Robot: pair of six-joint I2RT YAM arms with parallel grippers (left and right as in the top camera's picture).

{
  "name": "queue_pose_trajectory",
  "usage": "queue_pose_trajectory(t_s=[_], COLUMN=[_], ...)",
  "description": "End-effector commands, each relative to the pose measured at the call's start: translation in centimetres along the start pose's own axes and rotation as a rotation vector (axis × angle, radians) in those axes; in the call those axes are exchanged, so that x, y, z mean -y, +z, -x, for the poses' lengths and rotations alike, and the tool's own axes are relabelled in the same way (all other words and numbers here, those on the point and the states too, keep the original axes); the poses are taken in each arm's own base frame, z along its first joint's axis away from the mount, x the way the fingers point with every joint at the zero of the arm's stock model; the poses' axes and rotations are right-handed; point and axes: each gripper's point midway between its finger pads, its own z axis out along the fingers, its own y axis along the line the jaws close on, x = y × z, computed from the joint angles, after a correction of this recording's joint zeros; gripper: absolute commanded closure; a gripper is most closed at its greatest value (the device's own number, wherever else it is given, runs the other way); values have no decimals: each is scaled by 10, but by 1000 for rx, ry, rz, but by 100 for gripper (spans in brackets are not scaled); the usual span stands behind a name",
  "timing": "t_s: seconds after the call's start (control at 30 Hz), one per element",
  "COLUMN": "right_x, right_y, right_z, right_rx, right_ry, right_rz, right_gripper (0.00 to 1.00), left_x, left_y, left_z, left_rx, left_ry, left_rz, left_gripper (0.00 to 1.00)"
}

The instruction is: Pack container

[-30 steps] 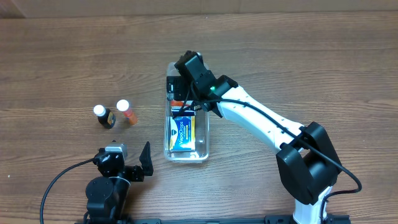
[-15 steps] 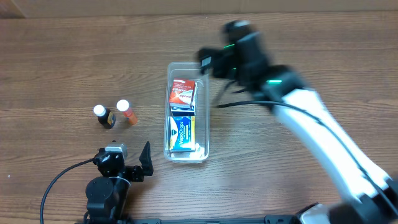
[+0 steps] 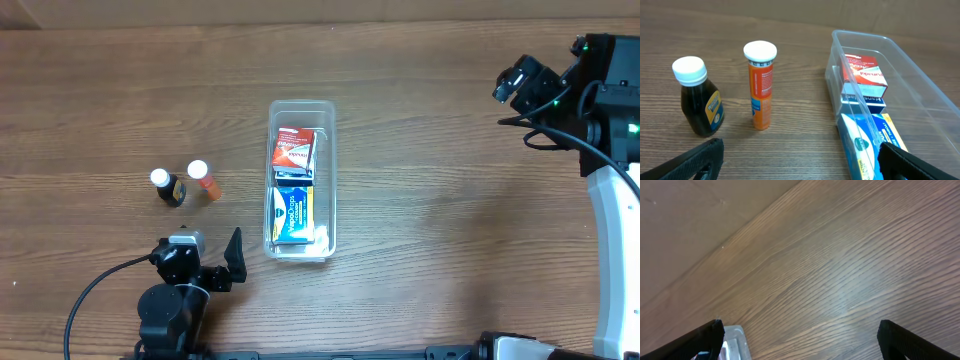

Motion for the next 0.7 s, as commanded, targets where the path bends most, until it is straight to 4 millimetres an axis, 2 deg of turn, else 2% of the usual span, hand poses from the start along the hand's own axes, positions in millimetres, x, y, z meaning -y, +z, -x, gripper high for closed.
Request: queue_pose_trajectory(t_s=[0.0, 0.07, 0.17, 0.2, 0.23, 0.27, 0.33, 0.4, 0.5, 0.67], right_x=[-5, -5, -5, -5, -5, -5, -5, -5, -5, -5], right_y=[-2, -2, -2, -2, -2, -2, -2, -2, -2, -2], right_z=[0, 0, 0, 0, 0, 0, 0, 0, 0, 0], right_rx=[-2, -2, -2, -2, -2, -2, -2, -2, -2, -2], right_ry=[-11, -11, -11, -11, -11, -11, -11, -11, -11, -11], right_rz=[27, 27, 27, 27, 27, 27, 27, 27, 27, 27], right_gripper=[0, 0, 0, 0, 0, 0, 0, 0, 0, 0], left_x=[0, 10, 10, 5, -1, -3, -16, -31, -39, -29], left_y=[-1, -3, -19, -28, -42, -49, -63, -73, -63, -17], left_z=[13, 32, 65, 81, 104, 117, 143, 170, 203, 230], left_rx=[56, 128, 200, 220, 233, 230, 206, 137, -21, -222], left_ry=[-25, -17, -72, -107, -171, -176, -179, -105, 31, 87], left_rz=[0, -54, -32, 8, 63, 89, 205, 348, 451, 421], left_gripper=[0, 0, 0, 0, 0, 0, 0, 0, 0, 0])
